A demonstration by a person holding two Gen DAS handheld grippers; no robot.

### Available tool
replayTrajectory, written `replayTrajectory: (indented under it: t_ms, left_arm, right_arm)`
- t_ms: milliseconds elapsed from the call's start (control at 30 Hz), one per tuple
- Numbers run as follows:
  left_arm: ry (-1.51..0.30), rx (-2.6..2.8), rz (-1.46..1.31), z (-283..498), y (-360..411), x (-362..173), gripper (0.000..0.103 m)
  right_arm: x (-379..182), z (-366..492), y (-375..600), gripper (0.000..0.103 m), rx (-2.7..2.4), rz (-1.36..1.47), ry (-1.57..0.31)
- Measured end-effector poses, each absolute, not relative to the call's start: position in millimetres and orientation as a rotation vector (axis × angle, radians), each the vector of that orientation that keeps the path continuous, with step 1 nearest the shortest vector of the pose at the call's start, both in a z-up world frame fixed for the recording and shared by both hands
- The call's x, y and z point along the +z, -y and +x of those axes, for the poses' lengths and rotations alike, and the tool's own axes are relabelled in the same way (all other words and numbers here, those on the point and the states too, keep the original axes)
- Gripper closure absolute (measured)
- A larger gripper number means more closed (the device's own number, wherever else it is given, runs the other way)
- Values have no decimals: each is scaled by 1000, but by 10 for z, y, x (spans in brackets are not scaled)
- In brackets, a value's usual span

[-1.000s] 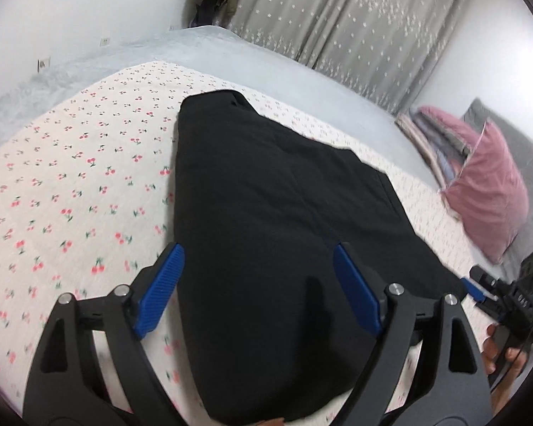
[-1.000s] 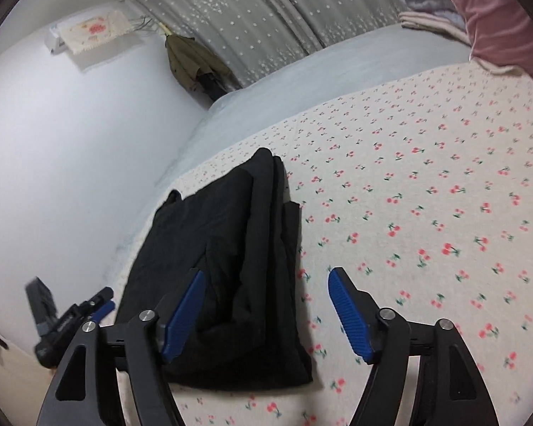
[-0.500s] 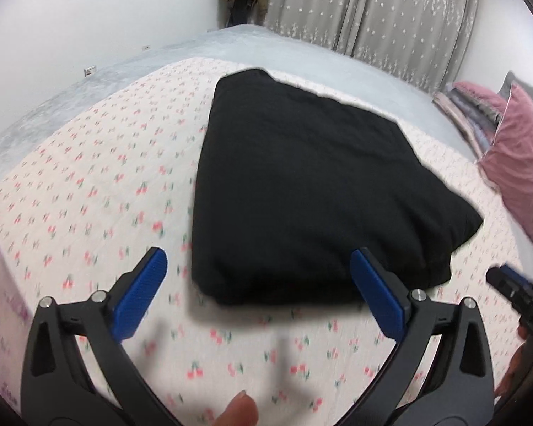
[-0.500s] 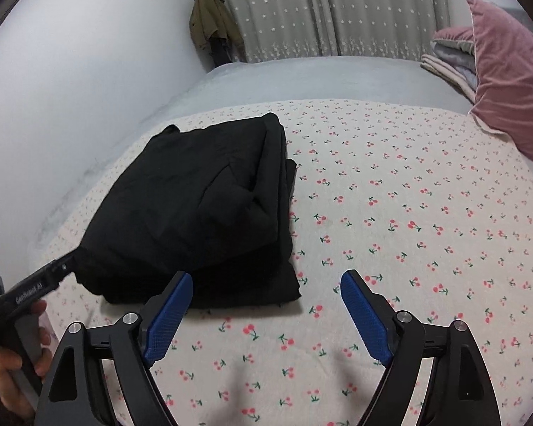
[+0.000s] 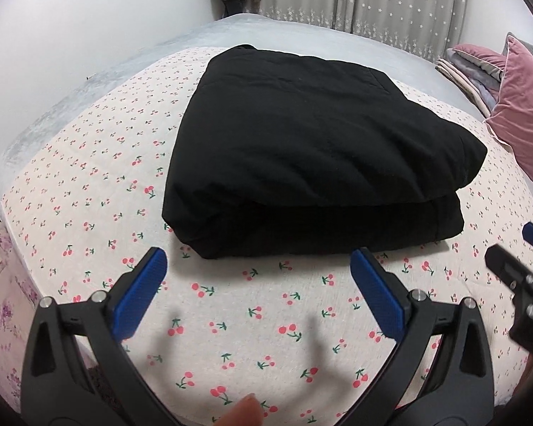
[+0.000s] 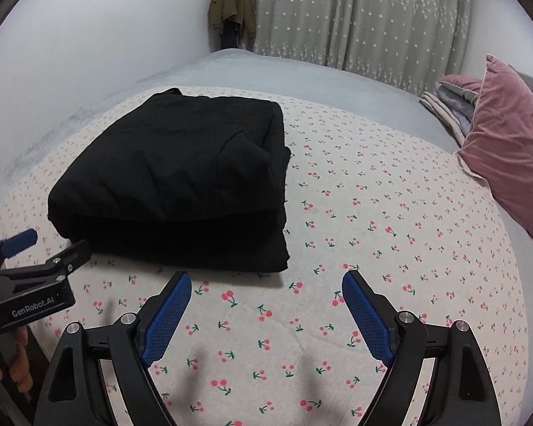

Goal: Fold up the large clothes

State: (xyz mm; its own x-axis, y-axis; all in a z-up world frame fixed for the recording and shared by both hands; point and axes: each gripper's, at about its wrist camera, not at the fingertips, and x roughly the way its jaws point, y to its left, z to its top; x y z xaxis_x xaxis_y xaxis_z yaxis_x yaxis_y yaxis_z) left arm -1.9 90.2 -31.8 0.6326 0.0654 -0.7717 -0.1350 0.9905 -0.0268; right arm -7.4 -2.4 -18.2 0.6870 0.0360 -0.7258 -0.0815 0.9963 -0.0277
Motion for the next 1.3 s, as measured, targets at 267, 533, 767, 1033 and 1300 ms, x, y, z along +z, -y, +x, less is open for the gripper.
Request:
replayTrajectory:
  t_ms: [267,533,767,1033,1300]
  left_arm:
    - [-878,140,-91,4,-928,-330,1]
    - [-883,146,-83,7,-963,-351,1]
    - [-891,149,-85,14,-993,-371,1]
    - [-892,148,-83,16,-992,-371,1]
    - [-897,146,-77,12,-982,-396,1]
  right_arm:
    - [-276,15,-1,15,81,-68,-845]
    - [-337,63,-35,15,82,-79,-861]
    - [-373,87,-58,15,88,-83,-870]
    - [-378,99,-27,15,88,-77,-873]
    - [-366,96,-8,15,86,-65,-870]
